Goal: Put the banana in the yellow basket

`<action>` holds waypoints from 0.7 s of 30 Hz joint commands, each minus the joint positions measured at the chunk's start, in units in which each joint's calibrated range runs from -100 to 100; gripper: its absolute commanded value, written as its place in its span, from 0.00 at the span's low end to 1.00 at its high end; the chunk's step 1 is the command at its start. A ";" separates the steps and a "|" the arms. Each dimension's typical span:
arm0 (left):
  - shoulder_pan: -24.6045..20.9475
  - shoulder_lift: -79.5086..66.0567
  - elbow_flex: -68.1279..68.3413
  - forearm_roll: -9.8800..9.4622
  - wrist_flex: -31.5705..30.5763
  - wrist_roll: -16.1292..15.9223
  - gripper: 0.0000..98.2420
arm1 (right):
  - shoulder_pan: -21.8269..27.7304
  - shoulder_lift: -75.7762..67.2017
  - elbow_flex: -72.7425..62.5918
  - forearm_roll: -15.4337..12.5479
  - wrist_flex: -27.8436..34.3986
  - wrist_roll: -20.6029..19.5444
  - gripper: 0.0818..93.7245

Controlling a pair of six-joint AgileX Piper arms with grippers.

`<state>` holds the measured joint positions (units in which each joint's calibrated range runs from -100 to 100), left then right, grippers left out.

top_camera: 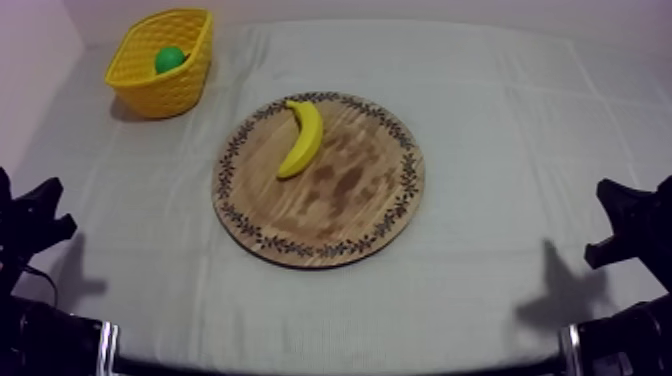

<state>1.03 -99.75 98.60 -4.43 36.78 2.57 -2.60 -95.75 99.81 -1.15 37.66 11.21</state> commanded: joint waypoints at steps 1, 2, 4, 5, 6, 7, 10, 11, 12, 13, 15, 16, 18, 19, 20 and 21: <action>0.13 0.01 -0.04 -0.03 0.08 0.09 0.00 | 0.00 0.00 -0.03 0.00 0.00 -0.01 0.00; 0.19 0.01 -0.04 -0.03 0.08 0.10 0.00 | 0.00 0.00 -0.03 0.00 0.00 -0.01 0.00; 0.13 0.01 -0.04 -0.04 0.11 0.06 0.00 | 0.00 0.00 -0.03 0.00 0.00 -0.01 0.00; 0.03 0.22 -0.08 -0.08 0.13 -0.09 0.00 | 0.00 0.00 -0.03 0.00 0.00 -0.01 0.00; -0.04 0.62 -0.17 -0.17 0.14 -0.30 0.00 | 0.00 0.00 -0.03 0.00 0.00 -0.01 0.00; 0.00 1.16 -0.37 -0.49 0.15 -0.30 0.00 | 0.00 0.00 -0.03 0.00 0.00 -0.01 0.00; 0.55 3.73 -1.93 -2.73 0.16 1.36 0.00 | 0.00 0.00 -0.03 0.00 0.00 -0.01 0.00; 0.76 4.96 -2.94 -3.24 0.17 1.82 0.00 | 0.00 0.00 -0.03 0.00 0.00 -0.01 0.00; 1.01 6.43 -4.28 -3.62 0.17 2.19 0.00 | 0.00 0.00 -0.03 0.00 0.00 -0.01 0.00; 1.32 8.12 -5.99 -3.88 0.26 2.53 0.00 | 0.00 0.00 -0.03 0.00 0.00 -0.01 0.00; 2.01 12.21 -10.71 -4.19 0.81 3.28 0.00 | 0.00 0.00 -0.03 0.00 0.00 -0.01 0.00; 2.39 14.60 -13.67 -4.20 1.45 3.60 0.00 | 0.00 0.00 -0.03 0.00 0.00 -0.01 0.00; 3.37 19.97 -20.61 -4.18 3.53 4.39 0.00 | 0.00 0.00 -0.03 0.00 0.00 -0.01 0.00; 3.97 22.95 -24.52 -4.16 4.85 4.81 0.00 | 0.00 0.00 -0.03 0.00 0.00 -0.01 0.00; 4.57 25.94 -28.66 -4.08 6.36 5.20 0.00 | 0.00 0.00 -0.03 0.00 0.00 -0.01 0.00; 5.11 28.94 -32.97 -3.85 7.98 5.38 0.00 | 0.00 0.00 -0.03 0.00 0.00 0.01 0.00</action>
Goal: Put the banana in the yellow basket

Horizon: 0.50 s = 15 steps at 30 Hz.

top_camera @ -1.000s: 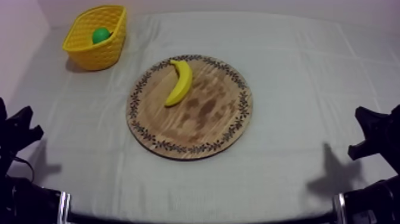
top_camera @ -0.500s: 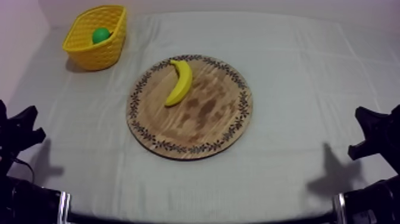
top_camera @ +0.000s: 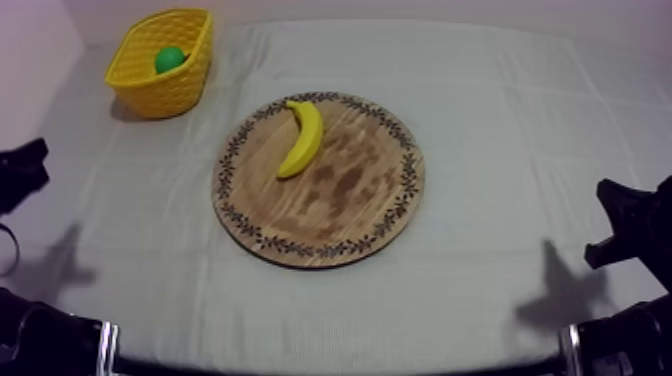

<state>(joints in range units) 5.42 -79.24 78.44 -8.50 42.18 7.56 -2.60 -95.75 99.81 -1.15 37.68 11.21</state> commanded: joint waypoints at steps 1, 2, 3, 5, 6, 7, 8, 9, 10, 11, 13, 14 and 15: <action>1.21 11.41 -17.24 0.51 4.36 0.42 0.00 | 0.00 0.00 -0.03 0.00 -0.01 0.01 0.00; 1.68 14.32 -21.74 0.75 6.27 0.42 0.00 | 0.00 0.00 -0.03 0.00 -0.01 0.00 0.00; 2.15 17.16 -26.26 0.94 8.19 0.44 0.00 | 0.00 0.00 -0.03 0.00 -0.01 0.00 0.00; 3.03 22.58 -35.19 1.32 12.00 0.52 0.00 | 0.00 0.00 -0.03 0.00 -0.01 0.00 0.00; 3.46 25.14 -39.53 1.51 13.90 0.51 0.00 | 0.00 0.00 -0.03 0.00 -0.01 0.00 0.00; 3.91 27.60 -43.74 1.74 15.74 0.45 0.00 | 0.00 0.00 -0.03 0.00 -0.01 0.00 0.00; 4.40 29.97 -47.89 1.94 17.53 0.42 0.00 | 0.00 0.00 -0.03 0.00 -0.01 0.00 0.00; 4.98 32.23 -51.90 2.09 19.28 0.39 0.00 | 0.00 0.00 -0.03 0.00 -0.01 0.00 0.00; 5.63 34.40 -55.74 2.19 20.98 0.39 0.00 | 0.00 0.00 -0.03 0.00 -0.01 0.00 0.00; 6.32 36.52 -59.47 2.23 22.64 0.44 0.00 | 0.00 0.00 -0.03 0.00 -0.01 0.00 0.00; 7.67 40.64 -66.48 2.20 25.94 0.62 0.00 | 0.00 0.00 -0.03 0.00 -0.01 0.00 0.00; 8.31 42.67 -69.80 2.18 27.64 0.70 0.00 | 0.00 0.00 -0.03 0.00 -0.01 0.00 0.00; 8.94 44.68 -72.93 2.13 29.29 0.76 0.00 | 0.00 0.00 -0.03 0.00 -0.01 -0.01 0.00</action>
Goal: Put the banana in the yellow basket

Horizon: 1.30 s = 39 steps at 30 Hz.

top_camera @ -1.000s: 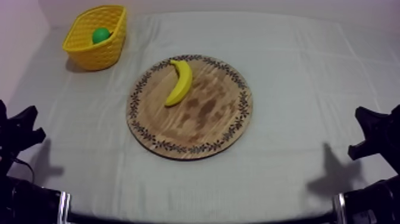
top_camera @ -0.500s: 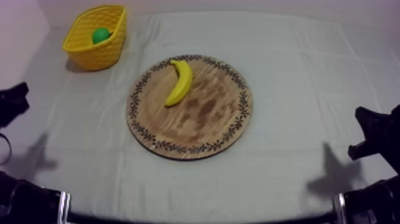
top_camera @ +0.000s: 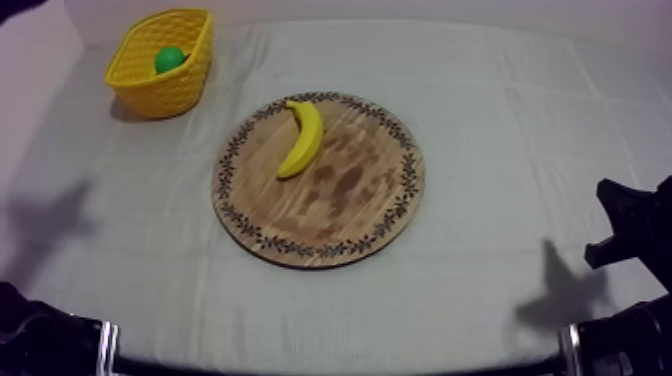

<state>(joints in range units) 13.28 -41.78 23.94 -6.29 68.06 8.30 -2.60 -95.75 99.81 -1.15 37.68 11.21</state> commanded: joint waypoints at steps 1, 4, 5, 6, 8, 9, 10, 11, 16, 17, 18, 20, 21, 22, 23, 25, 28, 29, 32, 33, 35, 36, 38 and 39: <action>1.74 9.20 -21.35 -0.21 4.93 0.19 0.00 | 0.00 0.00 -0.03 0.00 -0.01 -0.01 0.00; 3.84 15.02 -28.40 -1.28 8.44 1.24 0.00 | 0.00 0.00 -0.03 0.00 -0.01 -0.01 0.00; 4.51 16.80 -30.11 -1.71 9.18 1.68 0.00 | 0.00 0.00 -0.03 0.00 -0.01 -0.01 0.00; 5.12 18.52 -31.51 -2.10 9.72 2.10 0.00 | 0.00 0.00 -0.03 0.00 -0.01 -0.01 0.00; 6.29 21.63 -33.41 -2.84 10.45 2.86 0.00 | 0.00 0.00 -0.03 0.00 -0.01 -0.01 0.00; 6.90 23.06 -33.98 -3.28 10.68 3.29 0.00 | 0.00 0.00 -0.03 0.00 -0.01 -0.01 0.00; 7.57 24.40 -34.39 -3.79 10.87 3.78 0.00 | 0.00 0.00 -0.03 0.00 -0.01 -0.01 0.00; 8.19 25.72 -34.63 -4.26 11.07 4.26 0.00 | 0.00 0.00 -0.03 0.00 -0.01 -0.01 0.00; 10.73 32.21 -34.56 -5.93 11.97 7.68 0.00 | 0.00 0.00 -0.03 0.00 -0.01 -0.01 0.00; 11.12 33.52 -34.36 -6.12 12.11 8.56 0.00 | 0.00 0.00 -0.03 0.00 -0.01 -0.01 0.00; 11.50 34.87 -34.18 -6.26 12.36 9.40 0.00 | 0.00 0.00 -0.03 0.00 -0.01 -0.01 0.00; 12.23 37.58 -33.93 -6.42 13.04 10.90 0.00 | 0.00 0.00 -0.03 0.00 -0.01 -0.01 0.00; 12.62 38.98 -33.85 -6.47 13.39 11.57 0.00 | 0.00 0.00 -0.03 0.00 -0.01 -0.01 0.00; 12.96 40.38 -33.82 -6.52 13.74 12.19 0.00 | 0.00 0.00 -0.03 0.00 -0.01 -0.01 0.00; 13.29 41.79 -33.87 -6.55 14.00 12.79 0.00 | 0.00 0.00 -0.03 0.00 -0.01 -0.01 0.00; 13.83 44.60 -34.15 -6.59 14.32 14.00 0.00 | 0.00 0.00 -0.03 0.00 -0.01 -0.01 0.00; 14.62 48.79 -35.16 -6.55 14.52 15.56 0.00 | 0.00 0.00 -0.03 0.00 -0.01 -0.01 0.00; 14.91 50.19 -35.61 -6.56 14.53 16.06 0.00 | 0.00 0.00 -0.03 0.00 -0.01 -0.01 0.00; 15.77 54.21 -37.03 -6.75 14.54 17.67 0.00 | 0.00 0.00 -0.03 0.00 -0.01 -0.01 0.00; 16.03 55.51 -37.56 -6.86 14.54 18.19 0.00 | 0.00 0.00 -0.03 0.00 -0.01 -0.01 0.00; 16.45 57.94 -38.58 -6.95 14.58 18.93 0.00 | 0.00 0.00 -0.03 0.00 -0.01 -0.01 0.00; 16.59 59.10 -39.08 -6.99 14.59 19.22 0.00 | 0.00 0.00 -0.03 0.00 -0.01 -0.01 0.00; 16.81 61.25 -39.82 -7.12 14.61 19.65 0.00 | 0.00 0.00 -0.03 0.00 -0.01 -0.01 0.00; 16.87 62.25 -40.04 -7.21 14.54 19.85 0.00 | 0.00 0.00 -0.03 0.00 -0.01 -0.01 0.00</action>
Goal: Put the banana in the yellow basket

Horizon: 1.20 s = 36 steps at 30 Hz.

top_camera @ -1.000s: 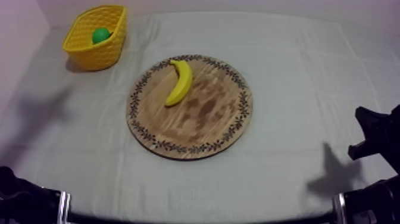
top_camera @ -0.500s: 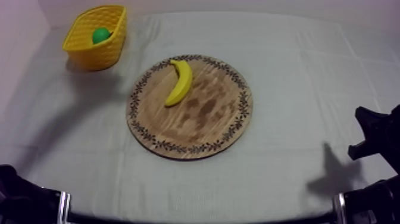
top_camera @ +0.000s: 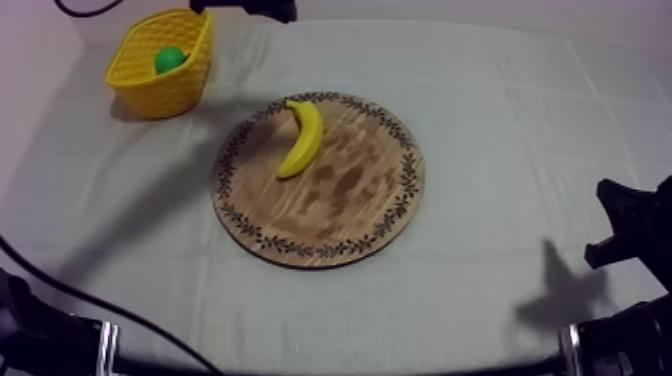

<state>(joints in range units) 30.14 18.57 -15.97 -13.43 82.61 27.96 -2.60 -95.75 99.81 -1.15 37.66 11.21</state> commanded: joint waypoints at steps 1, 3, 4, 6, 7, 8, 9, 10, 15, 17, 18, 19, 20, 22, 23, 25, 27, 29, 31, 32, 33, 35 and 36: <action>0.05 2.80 -0.29 -0.14 -0.11 0.34 0.00 | 0.00 0.00 -0.03 0.00 0.00 -0.01 0.00; -0.04 4.36 -0.39 -0.23 -0.56 0.54 0.00 | 0.00 0.00 -0.03 0.00 0.00 -0.01 0.00; -0.14 4.96 -0.41 -0.27 -0.88 0.58 0.00 | 0.00 0.00 -0.03 0.00 0.00 -0.01 0.00; -0.42 5.95 -0.56 -0.39 -1.65 0.43 0.01 | 0.00 0.00 -0.03 0.00 0.00 -0.01 0.00; -0.60 6.34 -0.79 -0.54 -1.93 0.44 0.05 | 0.00 0.00 -0.03 0.00 0.00 -0.01 0.00; -0.77 6.66 -0.99 -0.77 -2.13 0.76 0.17 | 0.00 0.00 -0.03 0.00 0.00 -0.01 0.00; -0.95 6.93 -1.12 -0.91 -2.30 0.96 0.30 | 0.00 0.00 -0.03 0.00 0.00 -0.01 0.00; -1.14 7.13 -1.22 -0.97 -2.53 1.04 0.41 | 0.00 0.00 -0.03 0.00 0.00 -0.01 0.00; -2.32 7.64 -1.44 -0.48 -4.31 0.03 0.71 | 0.00 0.00 -0.03 0.00 0.00 -0.01 0.00; -2.67 7.72 -1.21 -0.17 -4.89 -0.58 0.74 | 0.00 0.00 -0.03 0.00 0.00 -0.01 0.00; -2.78 7.76 -1.01 -0.02 -5.08 -0.83 0.76 | 0.00 0.00 -0.03 0.00 0.00 -0.01 0.00; -2.86 7.78 -0.74 0.11 -5.21 -1.05 0.76 | 0.00 0.00 -0.03 0.00 0.00 -0.01 0.00; -2.91 7.80 -0.42 0.22 -5.30 -1.20 0.77 | 0.00 0.00 -0.03 0.00 0.00 -0.01 0.00; -2.95 7.79 0.31 0.61 -5.38 -1.60 0.77 | 0.00 0.00 -0.03 0.00 0.00 -0.01 0.00; -2.93 7.78 0.75 0.87 -5.38 -1.81 0.78 | 0.00 0.00 -0.03 0.00 0.00 -0.01 0.00; -2.80 7.72 2.04 1.37 -5.36 -2.16 0.78 | 0.00 0.00 -0.03 0.00 0.00 -0.01 0.00; -2.52 7.69 3.64 1.84 -5.36 -2.50 0.78 | 0.00 0.00 -0.03 0.00 0.00 -0.01 0.00; -2.16 7.89 5.38 2.13 -5.55 -2.57 0.79 | 0.00 0.00 -0.03 0.00 0.00 -0.01 0.00; -1.79 8.34 7.06 2.33 -6.03 -2.54 0.79 | 0.00 0.00 -0.03 0.00 0.00 -0.01 0.00; -1.62 8.68 7.82 2.41 -6.33 -2.48 0.79 | 0.00 0.00 -0.03 0.00 0.00 -0.01 0.00; -1.48 9.10 8.49 2.49 -6.65 -2.42 0.79 | 0.00 0.00 -0.03 0.00 0.00 -0.01 0.00; -1.28 10.16 9.43 2.62 -7.17 -2.28 0.79 | 0.00 0.00 -0.03 0.00 0.00 -0.01 0.00; -1.22 10.75 9.72 2.67 -7.37 -2.21 0.79 | 0.00 0.00 -0.03 0.00 0.00 -0.01 0.00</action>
<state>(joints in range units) 28.92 28.75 -6.48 -10.77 75.38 25.70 -2.60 -95.75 99.81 -1.15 37.66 11.21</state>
